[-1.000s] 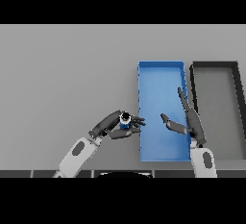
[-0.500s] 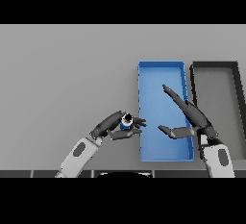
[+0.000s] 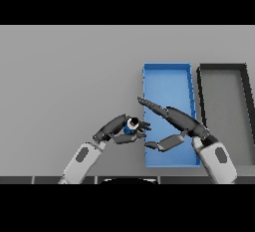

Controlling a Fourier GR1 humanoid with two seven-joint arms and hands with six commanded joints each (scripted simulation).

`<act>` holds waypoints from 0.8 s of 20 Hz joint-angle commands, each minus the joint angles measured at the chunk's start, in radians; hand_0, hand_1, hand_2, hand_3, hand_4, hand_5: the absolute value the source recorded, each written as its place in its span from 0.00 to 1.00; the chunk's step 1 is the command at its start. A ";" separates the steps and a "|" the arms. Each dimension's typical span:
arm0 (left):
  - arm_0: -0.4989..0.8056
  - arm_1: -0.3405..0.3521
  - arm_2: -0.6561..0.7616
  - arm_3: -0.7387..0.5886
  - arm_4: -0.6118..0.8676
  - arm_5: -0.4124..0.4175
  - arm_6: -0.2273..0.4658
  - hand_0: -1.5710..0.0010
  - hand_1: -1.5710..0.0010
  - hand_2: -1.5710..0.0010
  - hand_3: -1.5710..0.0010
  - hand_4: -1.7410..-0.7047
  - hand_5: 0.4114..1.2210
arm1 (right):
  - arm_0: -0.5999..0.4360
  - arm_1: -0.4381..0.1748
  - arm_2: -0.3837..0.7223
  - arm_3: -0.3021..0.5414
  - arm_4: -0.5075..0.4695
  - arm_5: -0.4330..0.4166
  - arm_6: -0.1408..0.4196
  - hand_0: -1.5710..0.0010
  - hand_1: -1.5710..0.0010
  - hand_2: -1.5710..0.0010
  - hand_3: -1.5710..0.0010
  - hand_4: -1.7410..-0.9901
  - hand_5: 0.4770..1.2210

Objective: Pick up the blue pipe and place it into the blue bin.

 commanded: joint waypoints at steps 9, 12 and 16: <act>0.006 -0.035 0.030 0.003 0.021 -0.076 0.012 0.00 0.00 0.00 0.00 0.27 1.00 | -0.192 0.111 0.111 0.122 0.008 0.046 0.090 1.00 1.00 1.00 1.00 0.71 0.05; 0.002 -0.043 0.047 0.026 0.011 -0.090 -0.021 0.00 0.00 0.00 0.00 0.27 1.00 | -0.237 0.141 0.129 0.172 0.002 0.066 0.112 0.98 0.93 0.92 0.97 0.69 0.05; 0.011 -0.046 0.060 0.029 0.002 -0.093 0.029 0.00 0.00 0.02 0.26 0.11 1.00 | -0.259 0.168 0.152 0.204 0.029 0.080 0.112 0.48 0.47 0.47 0.58 0.39 0.07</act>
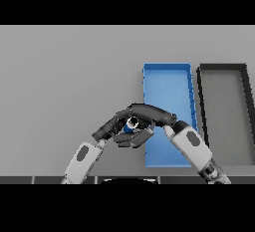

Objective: Pick up the blue pipe and place it into the blue bin.

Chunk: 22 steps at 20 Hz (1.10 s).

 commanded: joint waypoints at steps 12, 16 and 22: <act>0.002 -0.037 0.009 -0.007 -0.034 -0.003 -0.036 0.00 0.00 0.01 0.09 0.01 1.00 | 0.040 0.074 0.002 -0.003 -0.028 -0.018 -0.082 0.03 0.03 0.03 0.05 0.33 0.90; 0.002 -0.034 0.024 -0.009 -0.047 -0.008 -0.051 0.00 0.00 0.00 0.20 0.01 1.00 | 0.074 0.100 -0.014 -0.023 -0.043 -0.025 -0.057 0.01 0.01 0.01 0.02 0.33 0.96; 0.007 -0.016 0.030 -0.020 -0.111 -0.086 -0.044 0.69 0.71 0.72 0.78 0.54 0.91 | 0.074 0.127 -0.035 -0.034 -0.021 -0.023 -0.020 0.00 0.00 0.00 0.00 0.32 0.99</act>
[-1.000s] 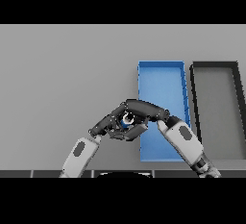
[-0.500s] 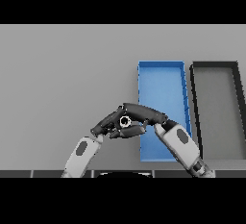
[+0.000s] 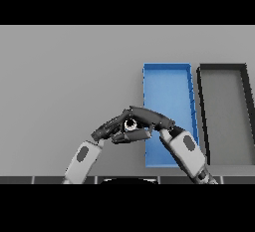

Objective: Pick up the blue pipe and place it into the blue bin.

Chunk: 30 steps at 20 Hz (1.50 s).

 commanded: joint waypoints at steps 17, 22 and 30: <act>0.000 -0.017 0.025 0.033 0.008 0.016 0.189 0.99 0.99 0.99 1.00 0.74 0.10 | -0.102 0.086 -0.138 -0.023 -0.148 -0.025 0.128 0.00 0.00 0.00 0.00 0.33 1.00; 0.010 -0.013 0.023 0.018 0.010 0.016 0.188 1.00 1.00 1.00 1.00 0.76 0.08 | -0.310 0.049 -0.264 -0.005 -0.350 -0.162 0.240 0.00 0.00 0.00 0.00 0.33 1.00; 0.027 0.005 0.022 -0.027 0.012 0.015 0.185 1.00 1.00 1.00 1.00 0.76 0.07 | -0.487 -0.091 -0.494 0.205 -0.236 -0.243 0.156 0.00 0.00 0.00 0.00 0.32 1.00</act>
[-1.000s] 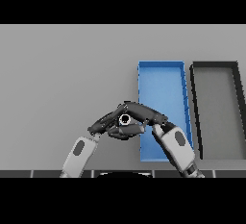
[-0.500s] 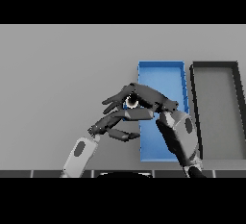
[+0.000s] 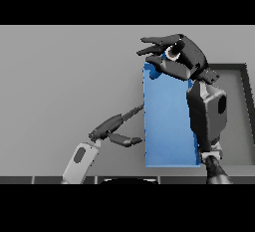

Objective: Pick up the blue pipe and place it into the blue bin.

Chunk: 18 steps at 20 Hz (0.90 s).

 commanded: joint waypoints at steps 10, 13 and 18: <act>0.003 0.007 0.009 0.013 -0.007 0.008 -0.026 1.00 1.00 1.00 1.00 0.77 0.06 | 0.207 -0.038 -0.073 0.090 0.197 0.007 0.089 0.00 0.00 0.00 0.00 0.32 1.00; 0.000 0.015 0.011 0.012 -0.019 0.015 -0.033 1.00 1.00 1.00 1.00 0.78 0.06 | 0.289 -0.040 -0.065 0.112 0.267 -0.003 0.089 0.00 0.00 0.00 0.00 0.32 1.00; -0.011 0.017 0.018 0.011 -0.026 0.026 -0.037 1.00 1.00 1.00 1.00 0.78 0.07 | 0.407 -0.077 0.005 0.174 0.297 -0.105 0.089 0.00 0.00 0.00 0.00 0.32 1.00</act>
